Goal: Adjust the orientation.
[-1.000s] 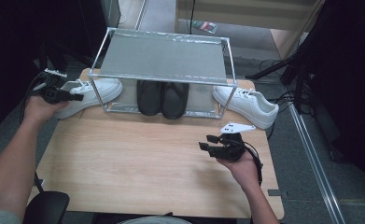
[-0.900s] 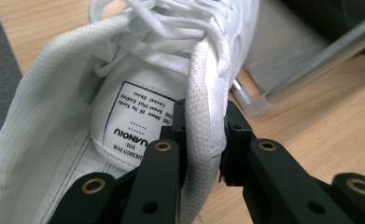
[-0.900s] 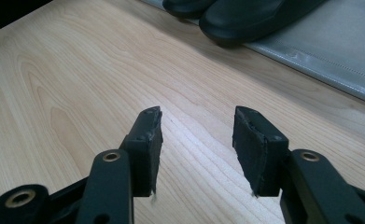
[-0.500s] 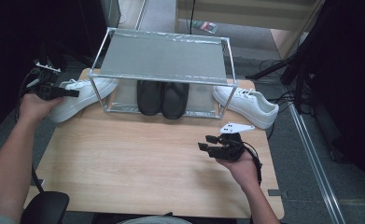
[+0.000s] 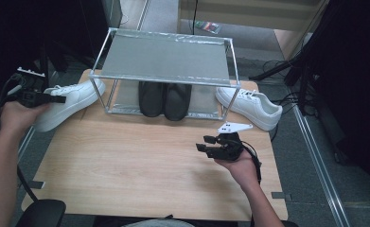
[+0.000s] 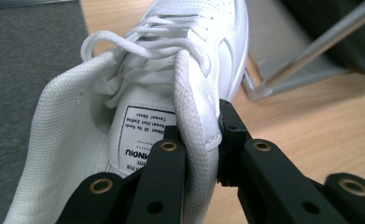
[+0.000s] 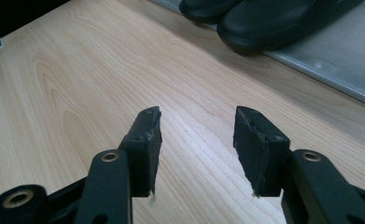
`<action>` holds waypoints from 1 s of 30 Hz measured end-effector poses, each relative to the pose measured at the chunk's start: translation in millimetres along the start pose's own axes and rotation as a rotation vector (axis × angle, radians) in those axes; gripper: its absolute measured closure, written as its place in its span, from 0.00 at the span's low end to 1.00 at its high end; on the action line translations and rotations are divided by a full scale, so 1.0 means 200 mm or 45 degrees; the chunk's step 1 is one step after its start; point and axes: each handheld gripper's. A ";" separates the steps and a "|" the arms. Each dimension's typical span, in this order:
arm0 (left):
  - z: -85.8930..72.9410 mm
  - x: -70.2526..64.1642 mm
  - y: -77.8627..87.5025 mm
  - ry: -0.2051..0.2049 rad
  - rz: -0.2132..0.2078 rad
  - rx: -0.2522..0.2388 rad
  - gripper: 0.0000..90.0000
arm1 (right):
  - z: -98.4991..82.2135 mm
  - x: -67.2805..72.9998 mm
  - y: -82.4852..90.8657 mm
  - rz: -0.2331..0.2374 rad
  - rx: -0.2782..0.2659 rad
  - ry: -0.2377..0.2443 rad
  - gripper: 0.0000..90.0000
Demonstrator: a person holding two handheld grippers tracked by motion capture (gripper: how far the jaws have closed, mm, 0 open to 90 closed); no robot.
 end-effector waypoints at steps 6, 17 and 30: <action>-0.09 -0.02 0.15 0.021 0.027 -0.026 0.93 | 0.03 0.01 -0.03 0.025 -0.005 0.012 0.58; -0.29 -0.16 0.31 -0.017 0.023 -0.033 0.93 | 0.08 0.04 -0.09 0.073 -0.005 0.036 0.57; -0.38 -0.48 0.38 -0.151 -0.052 -0.053 0.93 | 0.10 0.06 -0.12 0.089 0.003 0.060 0.57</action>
Point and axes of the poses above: each handheld gripper's, and its own axes: y roughly backward along the jaws, z roughly out of its top, x roughly to its left, and after that the axes turned 3 degrees about -y, right-handed
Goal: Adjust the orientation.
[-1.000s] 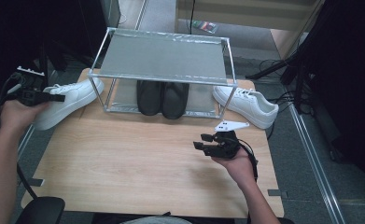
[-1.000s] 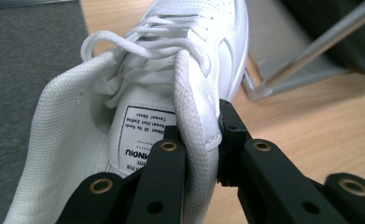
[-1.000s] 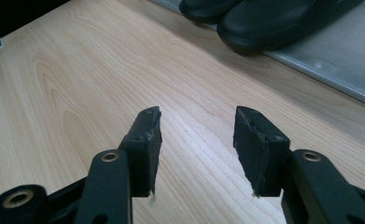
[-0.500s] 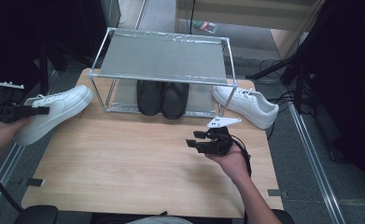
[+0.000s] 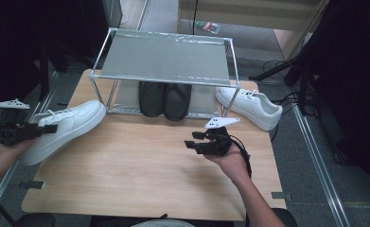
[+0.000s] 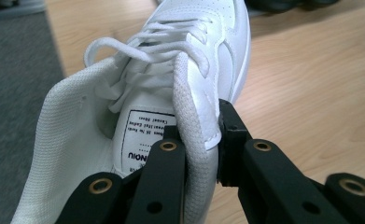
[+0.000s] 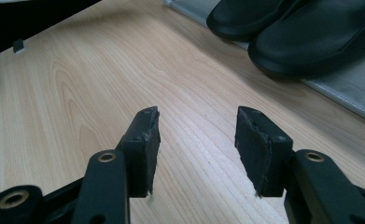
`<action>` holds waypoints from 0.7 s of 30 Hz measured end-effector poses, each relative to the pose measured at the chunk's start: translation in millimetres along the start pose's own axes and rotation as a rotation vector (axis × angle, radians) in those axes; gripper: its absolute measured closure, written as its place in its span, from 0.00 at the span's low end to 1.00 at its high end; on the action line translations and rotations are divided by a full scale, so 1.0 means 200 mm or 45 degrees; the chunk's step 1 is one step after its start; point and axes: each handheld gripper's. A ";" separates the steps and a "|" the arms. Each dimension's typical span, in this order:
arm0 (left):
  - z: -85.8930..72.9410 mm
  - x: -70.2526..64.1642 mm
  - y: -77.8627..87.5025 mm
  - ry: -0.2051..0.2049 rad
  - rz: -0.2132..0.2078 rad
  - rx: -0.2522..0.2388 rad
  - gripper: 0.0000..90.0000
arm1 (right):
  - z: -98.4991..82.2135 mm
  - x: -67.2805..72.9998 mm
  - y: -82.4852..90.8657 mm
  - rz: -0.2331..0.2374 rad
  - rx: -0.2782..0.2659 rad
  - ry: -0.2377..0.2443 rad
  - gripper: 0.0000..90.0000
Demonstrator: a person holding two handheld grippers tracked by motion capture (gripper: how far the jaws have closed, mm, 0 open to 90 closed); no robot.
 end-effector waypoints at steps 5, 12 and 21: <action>0.05 -0.14 -0.06 -0.072 -0.050 -0.014 0.93 | 0.00 0.00 0.01 -0.004 -0.002 0.008 0.57; 0.16 -0.32 -0.15 -0.166 -0.137 -0.001 0.93 | -0.01 0.01 0.03 -0.013 -0.010 0.001 0.57; 0.28 -0.55 -0.29 -0.256 -0.226 -0.014 0.93 | -0.02 0.03 0.07 -0.032 -0.030 0.012 0.57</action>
Point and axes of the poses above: each handheld gripper's, and its own axes: y roughly backward along the jaws, z roughly out of its top, x roughly to its left, and after that the axes turned 3 degrees about -y, right-handed
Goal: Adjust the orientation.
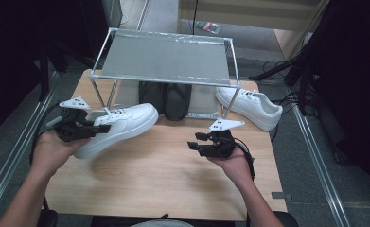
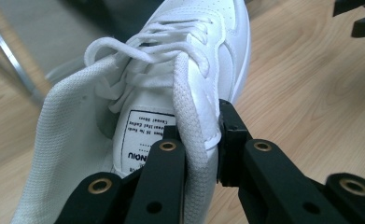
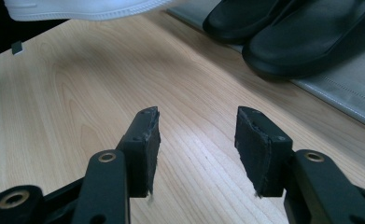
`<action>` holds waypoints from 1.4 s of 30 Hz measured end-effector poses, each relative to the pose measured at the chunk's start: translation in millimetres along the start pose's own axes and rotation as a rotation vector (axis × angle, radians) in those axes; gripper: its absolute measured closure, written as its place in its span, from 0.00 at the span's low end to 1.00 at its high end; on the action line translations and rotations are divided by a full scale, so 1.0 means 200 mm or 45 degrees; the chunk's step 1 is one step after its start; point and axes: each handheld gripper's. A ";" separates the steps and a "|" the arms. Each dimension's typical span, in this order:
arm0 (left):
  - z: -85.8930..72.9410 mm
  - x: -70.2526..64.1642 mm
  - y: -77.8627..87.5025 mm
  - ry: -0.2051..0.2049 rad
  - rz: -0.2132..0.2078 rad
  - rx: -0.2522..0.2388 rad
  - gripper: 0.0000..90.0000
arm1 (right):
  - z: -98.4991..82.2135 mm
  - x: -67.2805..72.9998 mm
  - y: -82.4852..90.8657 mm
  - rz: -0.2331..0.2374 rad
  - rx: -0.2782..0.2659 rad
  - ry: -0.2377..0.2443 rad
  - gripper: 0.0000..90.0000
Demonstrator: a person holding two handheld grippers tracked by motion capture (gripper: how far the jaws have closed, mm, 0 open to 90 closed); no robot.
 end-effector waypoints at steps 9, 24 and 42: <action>0.10 -0.15 -0.16 -0.094 -0.061 0.048 0.92 | -0.02 0.03 0.02 -0.007 -0.002 0.016 0.57; 0.09 -0.34 -0.49 -0.182 -0.180 0.142 0.92 | -0.06 0.04 0.05 -0.034 -0.002 -0.010 0.57; 0.00 -0.40 -0.64 -0.188 -0.271 0.246 0.83 | -0.09 0.07 0.03 -0.052 0.044 0.008 0.56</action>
Point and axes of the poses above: each handheld gripper's, and its own axes: y roughly backward along the jaws, z roughly out of its top, x roughly to its left, and after that the axes turned 3 degrees about -y, right-handed
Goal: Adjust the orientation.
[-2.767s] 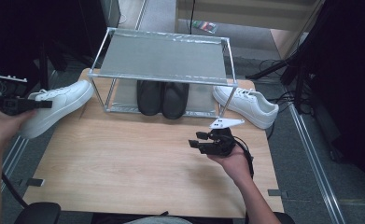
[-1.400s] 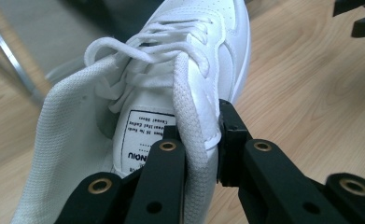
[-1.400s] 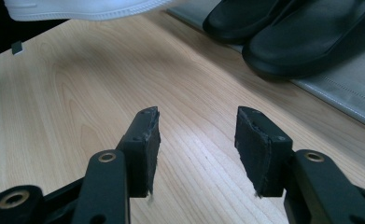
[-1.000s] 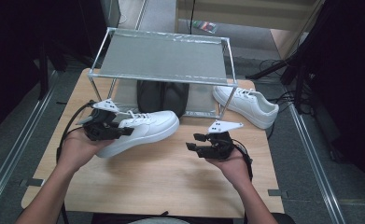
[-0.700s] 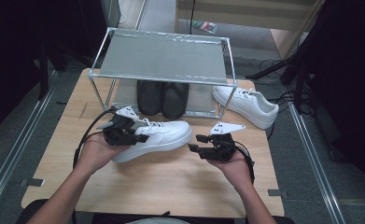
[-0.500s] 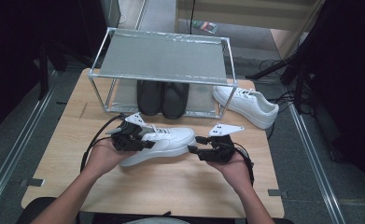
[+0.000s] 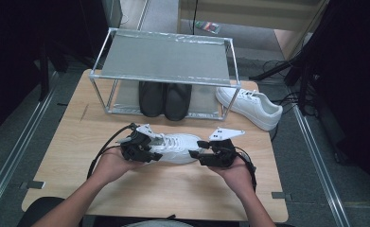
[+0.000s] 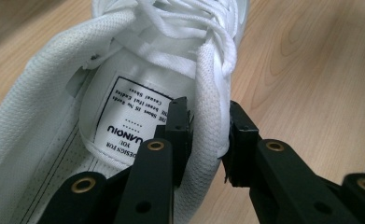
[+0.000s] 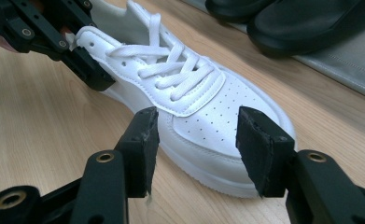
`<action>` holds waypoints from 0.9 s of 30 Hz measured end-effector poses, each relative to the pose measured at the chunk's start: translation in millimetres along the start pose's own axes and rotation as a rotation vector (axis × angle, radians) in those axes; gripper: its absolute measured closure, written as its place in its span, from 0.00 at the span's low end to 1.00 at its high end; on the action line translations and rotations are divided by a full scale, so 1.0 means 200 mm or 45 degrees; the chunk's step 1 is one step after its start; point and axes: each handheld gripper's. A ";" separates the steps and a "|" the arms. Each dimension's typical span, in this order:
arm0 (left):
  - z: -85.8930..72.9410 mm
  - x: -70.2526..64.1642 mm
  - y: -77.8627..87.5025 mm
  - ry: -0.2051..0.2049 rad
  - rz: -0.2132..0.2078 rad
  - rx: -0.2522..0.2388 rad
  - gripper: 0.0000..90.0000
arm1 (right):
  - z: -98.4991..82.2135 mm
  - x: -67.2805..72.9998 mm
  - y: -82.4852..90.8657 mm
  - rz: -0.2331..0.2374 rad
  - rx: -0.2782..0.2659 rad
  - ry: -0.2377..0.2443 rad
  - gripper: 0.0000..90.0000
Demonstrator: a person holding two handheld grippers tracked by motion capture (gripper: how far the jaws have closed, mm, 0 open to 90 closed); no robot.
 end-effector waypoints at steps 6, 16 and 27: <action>-0.01 0.00 0.01 -0.002 0.004 -0.015 0.81 | 0.00 0.00 -0.01 0.003 0.006 0.002 0.56; -0.02 0.01 0.09 0.012 -0.055 -0.066 0.61 | 0.00 0.00 -0.01 0.003 0.001 -0.009 0.56; -0.02 0.04 0.19 0.000 -0.051 -0.121 0.59 | 0.00 0.01 -0.02 0.009 0.006 0.003 0.56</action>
Point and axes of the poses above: each handheld gripper's, and its own axes: y roughly backward along the jaws, z roughly out of its top, x roughly to its left, and after that the axes turned 3 degrees about -y, right-handed
